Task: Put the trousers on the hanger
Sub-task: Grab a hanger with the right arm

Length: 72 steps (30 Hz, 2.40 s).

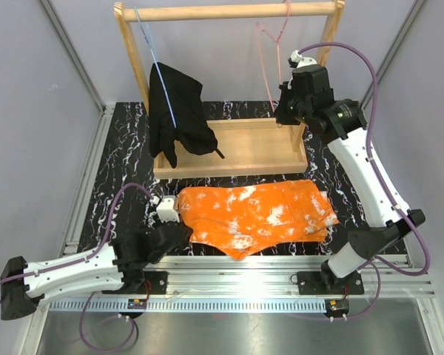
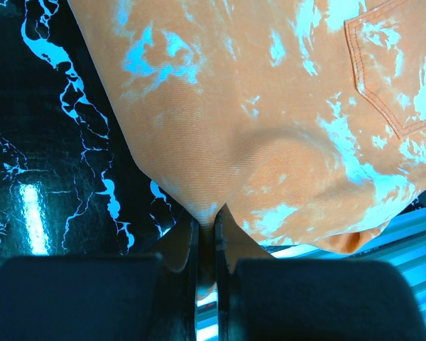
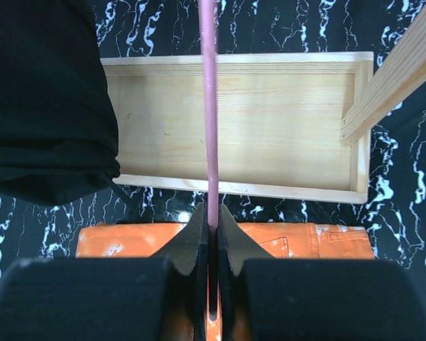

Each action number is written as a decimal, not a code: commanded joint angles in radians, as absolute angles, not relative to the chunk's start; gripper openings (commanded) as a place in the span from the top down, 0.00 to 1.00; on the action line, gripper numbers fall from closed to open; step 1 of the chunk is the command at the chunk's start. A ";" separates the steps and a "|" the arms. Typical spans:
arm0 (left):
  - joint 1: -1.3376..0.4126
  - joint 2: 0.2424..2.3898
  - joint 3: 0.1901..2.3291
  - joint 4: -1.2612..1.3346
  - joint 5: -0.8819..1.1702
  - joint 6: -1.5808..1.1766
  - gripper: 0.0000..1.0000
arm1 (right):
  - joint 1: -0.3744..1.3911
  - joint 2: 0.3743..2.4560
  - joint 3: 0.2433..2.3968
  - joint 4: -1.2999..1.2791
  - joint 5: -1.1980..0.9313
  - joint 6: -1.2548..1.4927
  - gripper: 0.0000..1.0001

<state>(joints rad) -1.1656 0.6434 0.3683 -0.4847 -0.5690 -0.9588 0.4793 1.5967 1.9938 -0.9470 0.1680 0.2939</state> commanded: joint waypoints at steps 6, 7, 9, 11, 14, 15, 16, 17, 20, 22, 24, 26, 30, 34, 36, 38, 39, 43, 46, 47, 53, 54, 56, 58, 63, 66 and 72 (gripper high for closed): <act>-1.163 0.650 0.373 -0.463 -0.614 -0.957 1.00 | 0.526 1.620 2.134 -1.003 0.296 0.245 1.00; -1.163 0.652 0.371 -0.463 -0.612 -0.956 1.00 | 0.535 1.627 2.157 -1.009 0.307 0.239 1.00; -1.161 0.658 0.371 -0.457 -0.612 -0.954 1.00 | 0.546 1.632 2.178 -1.022 0.333 0.233 1.00; -1.161 0.672 0.379 -0.456 -0.612 -0.950 1.00 | 0.557 1.644 2.216 -1.035 0.344 0.227 1.00; -1.161 0.702 0.391 -0.448 -0.615 -0.945 1.00 | 0.571 1.649 2.237 -1.066 0.373 0.224 1.00; -1.161 0.709 0.394 -0.443 -0.614 -0.940 1.00 | 0.577 1.644 2.230 -1.068 0.391 0.224 1.00; -1.161 0.716 0.400 -0.437 -0.612 -0.939 1.00 | 0.583 1.631 2.206 -1.066 0.403 0.224 1.00; -1.163 0.724 0.402 -0.425 -0.608 -0.937 1.00 | 0.592 1.622 2.192 -1.057 0.414 0.222 1.00; -1.163 0.733 0.410 -0.410 -0.604 -0.931 1.00 | 0.609 1.573 2.132 -1.037 0.440 0.230 1.00; -1.161 0.735 0.413 -0.408 -0.603 -0.928 1.00 | 0.614 1.546 2.109 -1.032 0.442 0.236 1.00; -1.163 0.736 0.416 -0.410 -0.603 -0.927 1.00 | 0.626 1.533 2.092 -1.045 0.457 0.242 1.00; -1.163 0.736 0.417 -0.407 -0.604 -0.927 1.00 | 0.641 1.499 2.034 -1.043 0.472 0.252 1.00; -1.163 0.739 0.413 -0.396 -0.600 -0.928 1.00 | 0.663 1.419 1.892 -0.973 0.483 0.267 1.00; -1.163 0.750 0.413 -0.390 -0.591 -0.930 1.00 | 0.664 1.426 1.884 -0.974 0.514 0.250 1.00; -1.163 0.753 0.413 -0.390 -0.589 -0.931 1.00 | 0.663 1.442 1.907 -0.977 0.520 0.236 1.00; -1.163 0.750 0.411 -0.391 -0.591 -0.934 1.00 | 0.663 1.460 1.936 -0.968 0.526 0.230 1.00; -1.163 0.750 0.410 -0.391 -0.591 -0.936 1.00 | 0.663 1.465 1.953 -0.965 0.538 0.226 1.00; -1.163 0.744 0.407 -0.397 -0.592 -0.940 1.00 | 0.663 1.494 1.989 -0.933 0.569 0.207 1.00; -1.163 0.738 0.405 -0.409 -0.594 -0.942 1.00 | 0.664 1.514 2.032 -0.907 0.603 0.183 1.00; -1.163 0.735 0.403 -0.413 -0.594 -0.945 1.00 | 0.663 1.522 2.045 -0.899 0.610 0.176 1.00; -1.163 0.698 0.387 -0.429 -0.600 -0.954 1.00 | 0.664 1.537 2.148 -0.904 0.629 0.155 1.00; -1.163 0.696 0.385 -0.431 -0.601 -0.956 1.00 | 0.663 1.522 2.137 -0.900 0.630 0.156 1.00; -1.161 0.695 0.387 -0.436 -0.603 -0.956 1.00 | 0.663 1.500 2.115 -0.896 0.629 0.163 1.00; -1.163 0.701 0.396 -0.431 -0.603 -0.951 1.00 | 0.664 1.465 2.065 -0.899 0.612 0.181 1.00; -1.163 0.738 0.437 -0.407 -0.604 -0.914 1.00 | 0.696 1.384 1.875 -0.917 0.595 0.247 1.00; -1.163 0.775 0.469 -0.380 -0.601 -0.888 1.00 | 0.719 1.315 1.733 -0.920 0.595 0.306 1.00; -1.163 0.859 0.529 -0.322 -0.589 -0.847 1.00 | 0.785 1.135 1.432 -0.917 0.568 0.477 1.00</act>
